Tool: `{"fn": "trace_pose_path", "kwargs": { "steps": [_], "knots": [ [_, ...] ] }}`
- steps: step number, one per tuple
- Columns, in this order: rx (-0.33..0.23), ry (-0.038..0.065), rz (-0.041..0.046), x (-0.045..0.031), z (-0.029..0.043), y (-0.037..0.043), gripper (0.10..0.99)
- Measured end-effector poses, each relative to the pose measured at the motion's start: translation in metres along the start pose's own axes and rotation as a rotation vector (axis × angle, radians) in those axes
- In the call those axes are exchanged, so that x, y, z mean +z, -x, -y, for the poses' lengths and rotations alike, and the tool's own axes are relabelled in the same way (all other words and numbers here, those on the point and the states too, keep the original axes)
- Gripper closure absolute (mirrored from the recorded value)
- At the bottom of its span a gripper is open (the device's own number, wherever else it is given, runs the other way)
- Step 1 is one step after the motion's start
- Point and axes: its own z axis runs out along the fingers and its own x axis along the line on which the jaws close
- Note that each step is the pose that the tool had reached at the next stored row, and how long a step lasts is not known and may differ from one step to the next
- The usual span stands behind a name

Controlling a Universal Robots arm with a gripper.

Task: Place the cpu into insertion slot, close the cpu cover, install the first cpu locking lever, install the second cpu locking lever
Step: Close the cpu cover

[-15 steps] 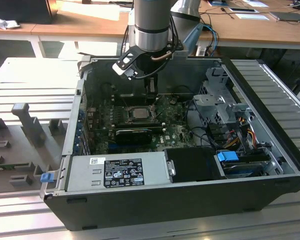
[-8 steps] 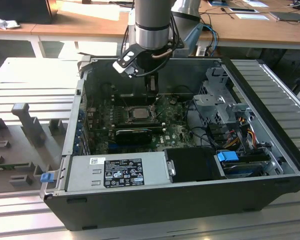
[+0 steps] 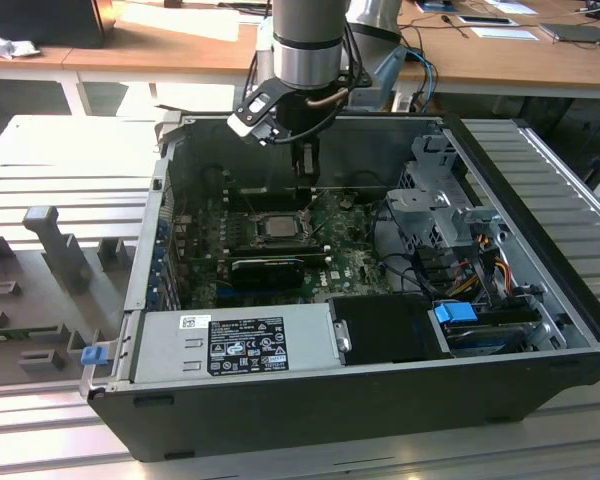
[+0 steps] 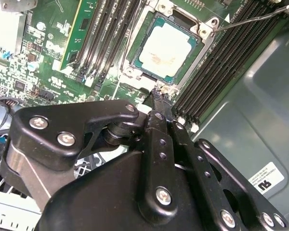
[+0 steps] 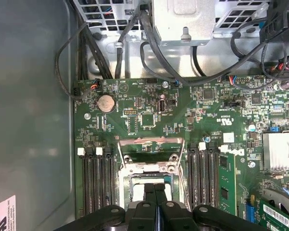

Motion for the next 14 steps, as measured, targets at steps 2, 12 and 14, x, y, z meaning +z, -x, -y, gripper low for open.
{"fn": "trace_pose_path", "kwargs": {
  "steps": [2, 12, 14],
  "knots": [
    [0.000, 0.000, 0.0020, -0.0002, -0.0010, -0.0003, 0.980],
    [0.000, 0.000, 0.0049, -0.0011, -0.0042, -0.0007, 0.980],
    [0.000, 0.000, 0.0055, -0.0013, -0.0063, -0.0009, 0.980]
  ]
}}
